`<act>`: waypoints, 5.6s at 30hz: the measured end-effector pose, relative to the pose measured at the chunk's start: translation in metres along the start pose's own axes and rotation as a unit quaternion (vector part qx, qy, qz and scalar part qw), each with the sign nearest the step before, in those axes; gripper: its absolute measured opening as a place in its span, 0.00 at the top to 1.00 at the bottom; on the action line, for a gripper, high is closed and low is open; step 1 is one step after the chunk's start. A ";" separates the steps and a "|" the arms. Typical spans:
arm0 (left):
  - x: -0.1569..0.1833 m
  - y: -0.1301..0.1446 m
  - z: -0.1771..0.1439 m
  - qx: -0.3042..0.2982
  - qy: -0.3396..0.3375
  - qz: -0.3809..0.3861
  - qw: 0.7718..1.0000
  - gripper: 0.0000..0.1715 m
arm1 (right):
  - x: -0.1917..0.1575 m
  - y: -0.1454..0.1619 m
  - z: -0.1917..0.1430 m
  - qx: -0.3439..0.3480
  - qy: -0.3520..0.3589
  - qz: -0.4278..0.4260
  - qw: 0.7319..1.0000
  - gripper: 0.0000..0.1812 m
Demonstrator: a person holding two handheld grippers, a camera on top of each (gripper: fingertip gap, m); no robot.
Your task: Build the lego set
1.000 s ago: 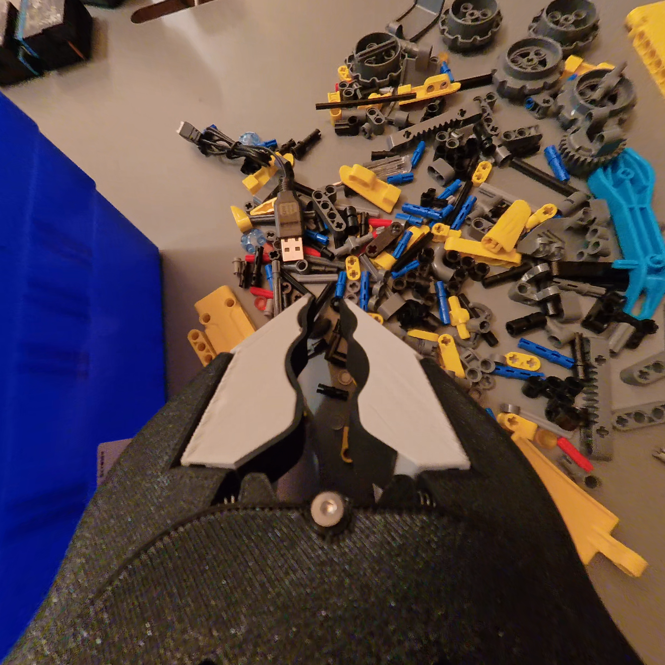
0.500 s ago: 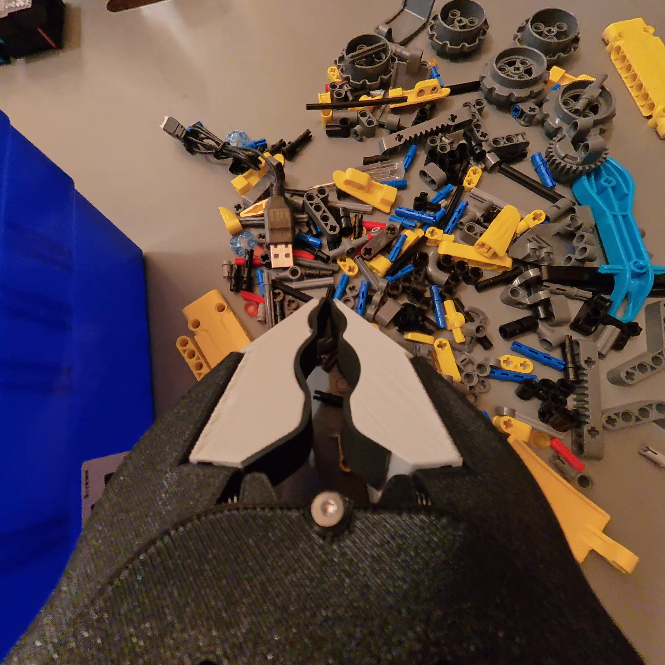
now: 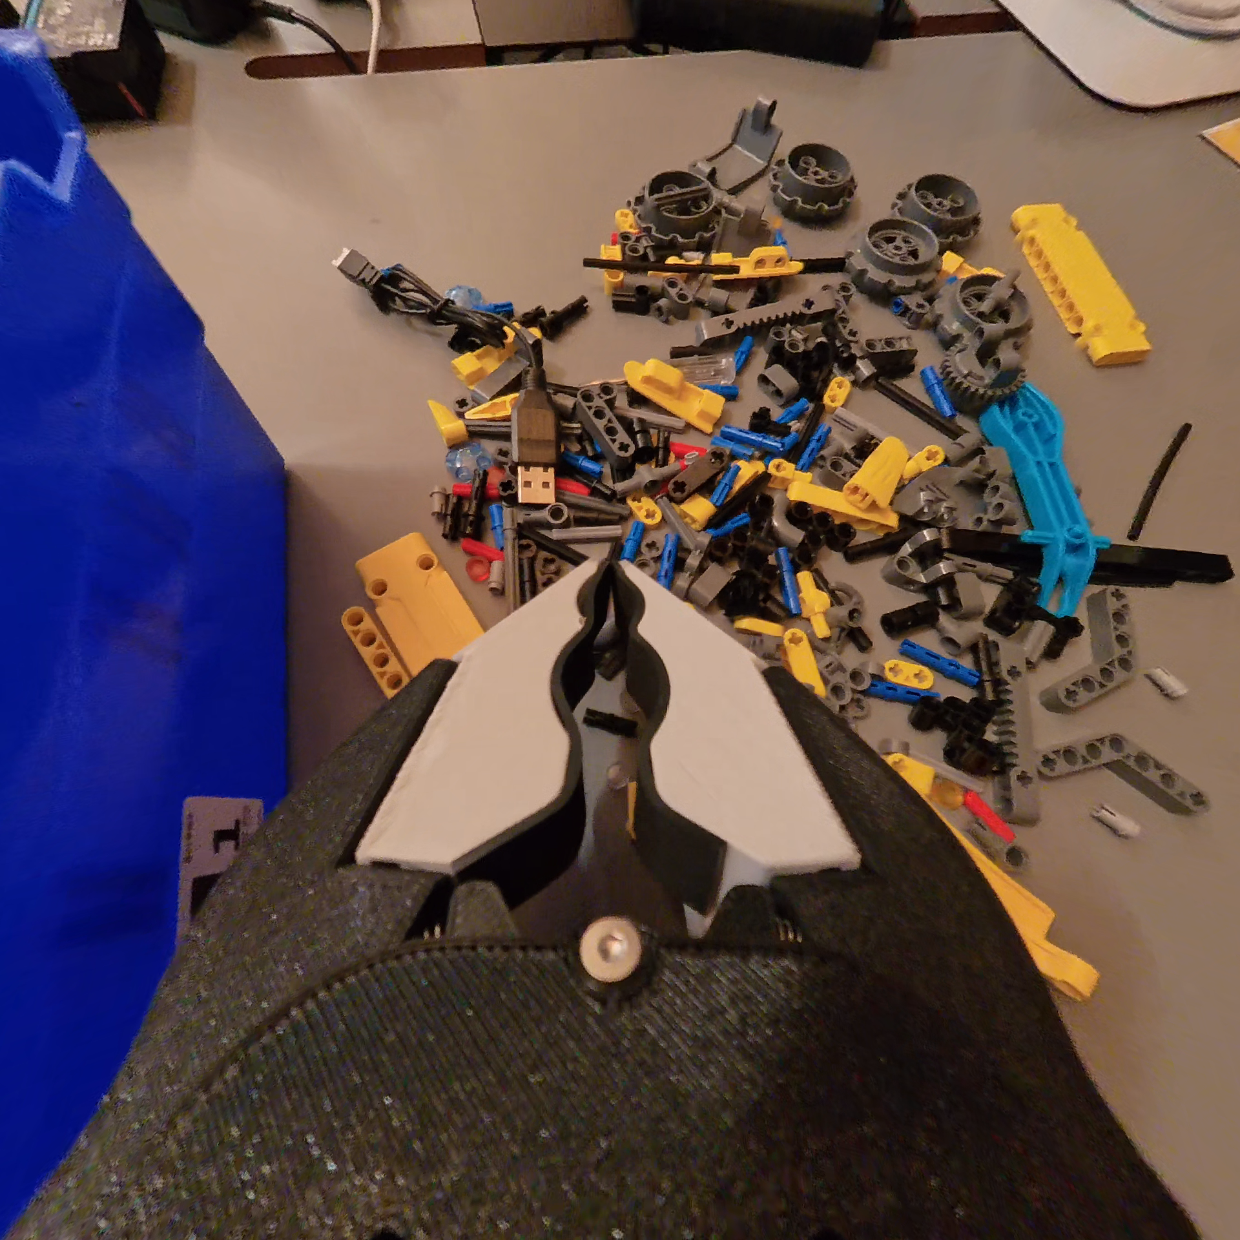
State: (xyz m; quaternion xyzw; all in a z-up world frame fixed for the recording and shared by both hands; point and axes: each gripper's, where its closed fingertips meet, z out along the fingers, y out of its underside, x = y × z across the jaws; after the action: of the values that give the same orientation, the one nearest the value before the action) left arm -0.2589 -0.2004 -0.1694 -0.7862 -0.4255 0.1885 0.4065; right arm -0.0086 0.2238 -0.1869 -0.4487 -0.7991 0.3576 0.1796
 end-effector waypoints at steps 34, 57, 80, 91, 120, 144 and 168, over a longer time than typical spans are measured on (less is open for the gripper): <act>0.008 0.010 0.002 -0.032 0.009 0.024 0.999 1.00 | 0.000 0.000 0.000 0.000 -0.002 0.003 1.000 1.00; 0.005 0.015 0.001 -0.039 0.016 0.007 0.999 0.96 | 0.000 0.000 0.000 0.000 -0.004 0.004 1.000 1.00; 0.006 0.019 0.002 -0.051 0.023 0.008 0.998 0.96 | 0.000 0.000 0.000 0.000 -0.005 0.006 1.000 1.00; 0.007 0.015 -0.001 -0.037 0.026 0.006 0.999 0.98 | 0.000 0.000 0.000 0.000 -0.006 0.006 1.000 1.00; 0.363 0.064 -0.021 -0.072 0.317 0.278 0.904 0.87 | -0.002 0.000 0.000 0.000 0.002 -0.009 1.000 1.00; -0.017 -0.008 -0.005 -0.051 -0.104 -0.024 0.993 1.00 | -0.002 0.000 0.000 -0.001 0.014 -0.025 1.000 0.98; -0.027 0.010 0.010 -0.089 -0.130 -0.017 0.987 0.98 | -0.001 0.000 0.000 0.001 -0.010 0.006 1.000 1.00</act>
State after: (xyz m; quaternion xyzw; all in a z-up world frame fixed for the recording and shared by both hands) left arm -0.2758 -0.2212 -0.1850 -0.7808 -0.5028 0.2436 0.2796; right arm -0.0081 0.2231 -0.1869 -0.4497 -0.7980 0.3634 0.1701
